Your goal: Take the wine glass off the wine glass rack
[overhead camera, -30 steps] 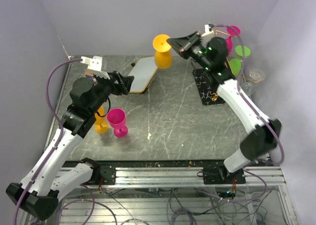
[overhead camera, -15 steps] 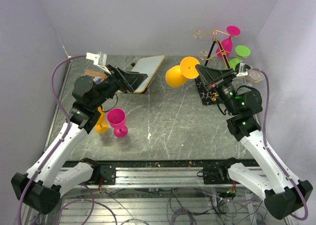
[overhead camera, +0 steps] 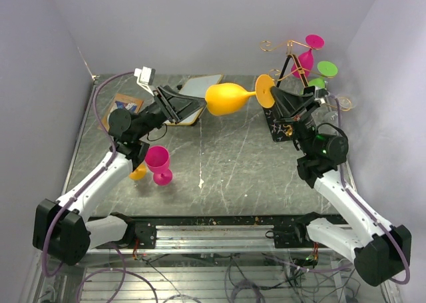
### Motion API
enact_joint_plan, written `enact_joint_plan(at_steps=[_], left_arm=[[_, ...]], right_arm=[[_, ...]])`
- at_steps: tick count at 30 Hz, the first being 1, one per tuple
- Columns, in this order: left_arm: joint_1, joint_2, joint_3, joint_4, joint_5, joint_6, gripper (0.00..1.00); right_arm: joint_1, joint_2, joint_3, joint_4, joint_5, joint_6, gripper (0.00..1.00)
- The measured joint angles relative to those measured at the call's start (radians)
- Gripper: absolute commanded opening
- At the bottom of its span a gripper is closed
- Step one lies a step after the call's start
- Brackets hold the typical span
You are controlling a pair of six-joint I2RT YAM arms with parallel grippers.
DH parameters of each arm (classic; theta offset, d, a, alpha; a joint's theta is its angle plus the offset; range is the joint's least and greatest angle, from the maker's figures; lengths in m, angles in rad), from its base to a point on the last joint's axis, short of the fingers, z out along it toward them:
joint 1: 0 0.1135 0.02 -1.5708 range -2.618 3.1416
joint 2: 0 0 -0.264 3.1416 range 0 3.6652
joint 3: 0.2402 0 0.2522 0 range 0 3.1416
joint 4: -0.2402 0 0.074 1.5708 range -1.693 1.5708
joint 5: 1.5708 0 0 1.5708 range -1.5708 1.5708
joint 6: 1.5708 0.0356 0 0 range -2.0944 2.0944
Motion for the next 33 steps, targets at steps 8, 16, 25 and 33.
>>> enact_joint_plan(at_steps=[8, 16, 25, 33], left_arm=[[-0.024, 0.054, 0.0, 0.171, 0.061, -0.135, 0.37], [-0.055, 0.108, -0.002, 0.343, 0.087, -0.258, 0.07], [-0.06, 0.087, -0.074, 0.254, 0.093, -0.193, 0.07], [-0.107, -0.055, 0.024, -0.481, -0.02, 0.233, 0.07]], right_arm=[[0.0, 0.072, -0.06, 0.167, -0.017, 0.144, 0.0], [-0.003, -0.003, -0.087, 0.058, 0.022, 0.058, 0.16], [-0.001, -0.261, -0.106, -0.55, 0.187, -0.323, 0.66], [-0.001, -0.344, -0.011, -1.023, 0.492, -0.717, 0.71]])
